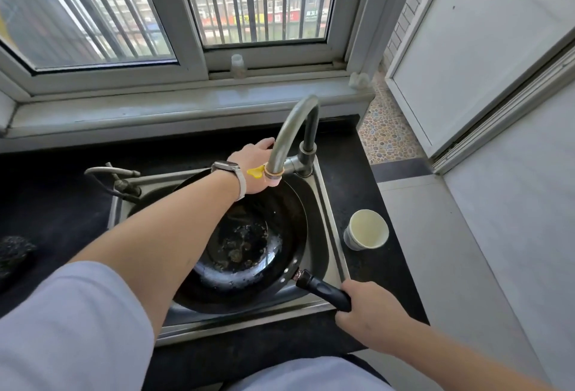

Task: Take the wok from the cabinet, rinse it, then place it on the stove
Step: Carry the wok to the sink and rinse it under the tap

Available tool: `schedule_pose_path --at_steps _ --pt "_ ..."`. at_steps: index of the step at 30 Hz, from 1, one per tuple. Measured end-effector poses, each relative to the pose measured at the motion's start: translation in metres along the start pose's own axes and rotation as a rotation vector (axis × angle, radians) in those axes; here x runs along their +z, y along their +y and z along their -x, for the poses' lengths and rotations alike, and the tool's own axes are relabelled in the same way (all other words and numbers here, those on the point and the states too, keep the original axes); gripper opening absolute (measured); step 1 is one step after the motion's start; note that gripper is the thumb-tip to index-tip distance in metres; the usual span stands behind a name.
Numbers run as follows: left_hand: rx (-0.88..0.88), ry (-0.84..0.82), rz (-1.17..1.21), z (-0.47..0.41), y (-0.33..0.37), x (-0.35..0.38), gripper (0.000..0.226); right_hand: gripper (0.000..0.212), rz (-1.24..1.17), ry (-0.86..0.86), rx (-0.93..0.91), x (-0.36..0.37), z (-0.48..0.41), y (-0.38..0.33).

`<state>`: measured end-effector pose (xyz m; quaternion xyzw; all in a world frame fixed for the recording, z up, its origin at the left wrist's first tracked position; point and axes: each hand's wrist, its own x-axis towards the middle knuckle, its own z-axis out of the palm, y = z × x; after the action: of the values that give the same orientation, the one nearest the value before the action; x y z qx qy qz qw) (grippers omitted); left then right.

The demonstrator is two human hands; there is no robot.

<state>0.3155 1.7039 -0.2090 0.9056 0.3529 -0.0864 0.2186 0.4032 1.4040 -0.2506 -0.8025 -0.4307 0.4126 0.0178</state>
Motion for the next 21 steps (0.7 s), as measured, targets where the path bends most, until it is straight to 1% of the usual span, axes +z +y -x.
schedule_pose_path --at_steps 2,3,5,7,9,10,11,14,15,17,21 --pt "0.019 -0.017 -0.12 0.004 0.002 -0.005 0.056 0.011 0.001 -0.005 -0.003 0.001 0.0 0.002" --pt "0.056 -0.026 -0.18 0.005 0.001 -0.007 0.059 0.011 0.001 -0.004 -0.006 0.001 0.0 0.003" --pt "0.109 -0.086 -0.26 0.003 -0.002 -0.009 0.061 0.009 0.007 -0.007 -0.016 0.001 0.001 0.003" --pt "0.094 -0.179 -0.315 -0.003 -0.01 -0.009 0.065 0.008 0.015 -0.015 -0.023 0.001 0.001 0.002" --pt "0.091 -0.186 -0.349 -0.014 -0.02 -0.002 0.08 0.008 0.027 -0.016 -0.029 0.003 0.001 0.001" --pt "0.092 -0.186 -0.364 -0.015 -0.019 -0.002 0.082 0.009 0.031 -0.017 -0.03 0.004 0.002 0.0" --pt "0.101 -0.182 -0.377 -0.013 -0.015 -0.004 0.077 0.011 0.032 -0.019 -0.027 0.005 0.003 0.0" --pt "0.148 -0.109 -0.439 -0.009 -0.007 -0.007 0.047 0.01 0.038 -0.01 -0.014 0.008 0.005 0.002" --pt "0.151 -0.093 -0.436 -0.008 -0.007 -0.008 0.04 0.011 0.036 -0.011 -0.006 0.008 0.006 0.003" --pt "0.112 -0.077 -0.371 -0.007 -0.014 -0.002 0.033 0.014 0.032 -0.007 0.001 0.009 0.007 0.005" --pt "0.037 -0.048 -0.246 0.0 -0.019 0.008 0.028 0.014 0.021 0.005 0.008 0.008 0.006 0.007"
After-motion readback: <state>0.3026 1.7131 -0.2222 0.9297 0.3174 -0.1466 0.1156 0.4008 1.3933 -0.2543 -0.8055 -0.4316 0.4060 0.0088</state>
